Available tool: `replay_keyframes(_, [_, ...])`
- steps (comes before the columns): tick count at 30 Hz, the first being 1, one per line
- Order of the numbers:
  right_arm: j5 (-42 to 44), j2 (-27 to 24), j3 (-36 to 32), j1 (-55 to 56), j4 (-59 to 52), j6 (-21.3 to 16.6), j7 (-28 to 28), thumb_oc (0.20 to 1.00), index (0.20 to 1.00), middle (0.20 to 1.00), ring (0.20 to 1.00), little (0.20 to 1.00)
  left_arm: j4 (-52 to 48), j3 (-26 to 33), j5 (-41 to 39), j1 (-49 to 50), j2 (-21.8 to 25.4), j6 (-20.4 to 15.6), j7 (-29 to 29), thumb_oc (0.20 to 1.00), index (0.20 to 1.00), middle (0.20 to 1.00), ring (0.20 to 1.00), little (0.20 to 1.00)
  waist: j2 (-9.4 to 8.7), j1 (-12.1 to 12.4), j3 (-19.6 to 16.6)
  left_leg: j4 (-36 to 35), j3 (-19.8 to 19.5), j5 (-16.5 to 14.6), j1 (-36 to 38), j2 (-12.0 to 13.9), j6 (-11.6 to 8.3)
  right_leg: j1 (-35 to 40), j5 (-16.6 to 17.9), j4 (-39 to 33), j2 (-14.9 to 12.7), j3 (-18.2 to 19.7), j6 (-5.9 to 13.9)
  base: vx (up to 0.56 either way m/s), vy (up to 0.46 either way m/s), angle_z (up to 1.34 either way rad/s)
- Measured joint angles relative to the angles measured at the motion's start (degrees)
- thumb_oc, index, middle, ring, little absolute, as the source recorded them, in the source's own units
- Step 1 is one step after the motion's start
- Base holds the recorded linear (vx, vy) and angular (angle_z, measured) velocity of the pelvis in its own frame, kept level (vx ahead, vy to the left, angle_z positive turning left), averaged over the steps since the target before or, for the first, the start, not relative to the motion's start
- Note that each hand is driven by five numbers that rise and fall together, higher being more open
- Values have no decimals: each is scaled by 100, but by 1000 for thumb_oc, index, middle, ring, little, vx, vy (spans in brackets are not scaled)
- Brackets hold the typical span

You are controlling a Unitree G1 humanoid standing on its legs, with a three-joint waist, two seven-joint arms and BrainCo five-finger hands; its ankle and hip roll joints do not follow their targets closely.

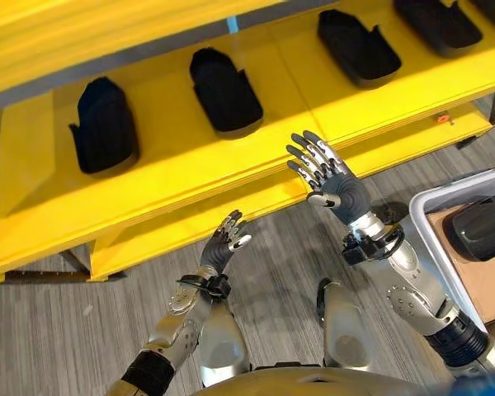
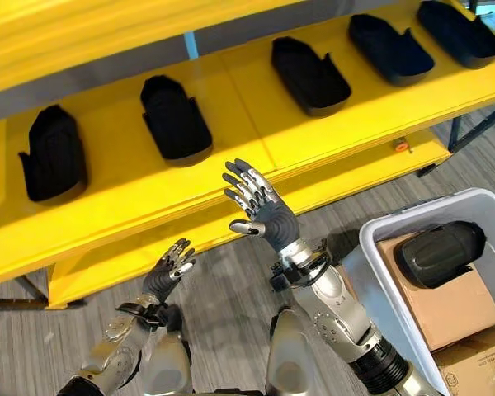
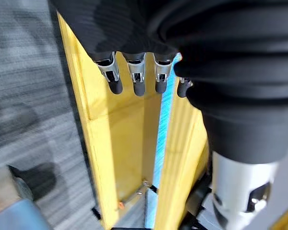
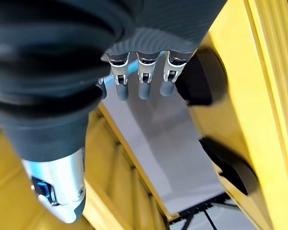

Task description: Move parts from the plastic box to the shelf.

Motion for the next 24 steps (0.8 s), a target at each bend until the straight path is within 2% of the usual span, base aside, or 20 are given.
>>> replay_keyframes(1, [-33,-21,-54,79,22,-14,-2,1000,1000,1000,1000,1000,2,32,-114,52,-62,-17,-23,1000,1000,1000,1000,1000,26,51,-149,-9,-33,397,18,50,77,-45,12,14,137,46,-141,30,-146,-48])
replay_keyframes(3, [-159,21,-107,124,227,-49,-3,1000,1000,1000,1000,1000,-2,34,-215,37,-109,-6,-66,1000,1000,1000,1000,1000,-74,72,-259,-2,-275,1206,-23,56,-209,-13,31,-94,198,108,-255,36,-165,-37])
replay_keyframes(4, [-213,-23,-155,192,291,-50,-2,1000,1000,1000,1000,1000,-10,32,-216,8,-113,-6,-103,1000,1000,1000,1000,1000,-116,50,-297,6,-397,1734,-26,46,-367,67,53,-140,235,112,-405,69,-231,-13])
replay_keyframes(5, [-213,-43,-240,307,351,-57,-2,1000,1000,1000,1000,1000,-18,40,-218,-17,-120,-15,-109,1000,1000,1000,1000,1000,-138,65,-317,84,-622,2075,-65,45,-465,154,50,-211,286,119,-464,124,-309,-5])
replay_keyframes(6, [-239,-30,-368,528,434,-47,1,1000,1000,1000,1000,1000,-29,46,-224,-96,-130,-6,-121,1000,1000,1000,1000,1000,-255,108,-362,481,-1055,1830,-316,-176,-612,293,122,-502,308,179,-723,141,-312,7])
replay_keyframes(7, [-296,-23,-500,733,434,-43,5,1000,1000,1000,1000,1000,-60,69,-223,-112,-153,-5,-181,1000,1000,1000,1000,1000,-339,113,-352,763,-1368,905,-402,-614,-814,485,274,-835,268,265,-796,108,-213,-1])
replay_keyframes(8, [-325,9,-591,895,435,-28,7,1000,1000,1000,1000,1000,-98,107,-220,-43,-167,-28,-236,1000,1000,1000,1000,1000,-388,211,-414,695,-1611,323,-358,-1121,-800,674,535,-1288,211,339,-722,126,-147,-20])
replay_keyframes(9, [-326,7,-660,939,435,-25,17,1000,1000,1000,1000,1000,-138,136,-221,29,-159,-50,-239,1000,1000,1000,1000,1000,-423,306,-440,597,-1777,3,-320,-1497,-807,864,823,-1743,224,382,-648,87,-75,-47])
replay_keyframes(10, [-326,34,-741,921,435,-26,60,1000,1000,1000,1000,1000,-160,195,-220,75,-142,-47,-242,1000,1000,1000,1000,1000,-414,342,-456,536,-1851,-182,-294,-1963,-690,1106,1013,-2182,294,401,-664,170,-159,-42])
replay_keyframes(11, [-326,160,-843,976,437,-21,102,1000,1000,1000,1000,1000,-235,270,-216,171,-140,-55,-262,1000,1000,1000,1000,1000,-464,338,-471,488,-1921,-350,-268,-2465,-474,1396,1166,-2536,340,375,-654,87,-79,-24])
replay_keyframes(12, [-327,302,-888,988,439,-22,153,1000,1000,1000,1000,1000,-335,281,-205,256,-86,-52,-276,1000,1000,1000,1000,1000,-456,351,-518,466,-1953,-446,-270,-2778,-347,1519,1198,-2719,401,407,-641,96,-99,-25])
replay_keyframes(13, [-337,429,-893,968,510,-22,202,1000,1000,1000,1000,1000,-482,294,-203,392,-27,-55,-324,1000,1000,1000,1000,1000,-492,383,-603,423,-2463,-487,-288,-3179,-324,1555,1225,-2830,459,472,-638,29,-12,-39])
replay_keyframes(14, [-341,481,-873,943,540,-20,206,1000,1000,1000,1000,1000,-556,314,-202,477,-23,-59,-346,1000,1000,1000,1000,1000,-441,404,-639,397,-2492,-405,-284,-3236,-272,1570,1258,-2838,601,514,-610,66,-3,-59])
replay_keyframes(15, [-384,504,-837,938,544,10,238,1000,1000,1000,1000,1000,-689,337,-198,637,-35,-58,-356,1000,1000,1000,1000,1000,-227,410,-738,329,-2528,-137,-209,-3064,-345,1533,1214,-2838,957,593,-596,54,15,-58])
replay_keyframes(16, [-431,618,-837,916,628,24,279,1000,1000,1000,1000,1000,-715,371,-195,738,16,-56,-369,1000,1000,1000,1000,1000,-256,456,-749,289,-2524,-323,-137,-2991,73,1499,1065,-2698,1077,721,-592,119,62,-67])
replay_keyframes(17, [-429,743,-836,927,683,79,324,1000,1000,1000,1000,1000,-666,425,-200,734,23,-54,-384,1000,1000,1000,1000,1000,-412,487,-768,156,-2272,-339,-47,-2938,-6,1410,952,-2514,1077,893,-443,81,52,-62])
replay_keyframes(18, [-428,759,-836,933,680,82,340,1000,1000,1000,1000,1000,-617,423,-200,707,23,-45,-395,1000,1000,1000,1000,1000,-455,537,-786,86,-2177,-359,25,-2939,-3,1411,913,-2466,1058,933,-448,100,81,-62])
replay_keyframes(21, [-426,749,-901,968,670,83,368,1000,1000,1000,1000,1000,-566,424,-201,621,24,-5,-438,1000,1000,1000,1000,1000,-415,409,-826,-148,-2139,-293,292,-3000,-11,1575,814,-2482,985,975,-386,71,72,-19])
replay_keyframes(24, [-425,763,-861,963,670,154,380,1000,1000,1000,1000,1000,-576,505,-201,531,35,-10,-430,1000,1000,1000,1000,1000,-404,400,-853,-225,-1834,-298,439,-2979,-23,1598,751,-2425,922,1055,-290,52,71,-43])
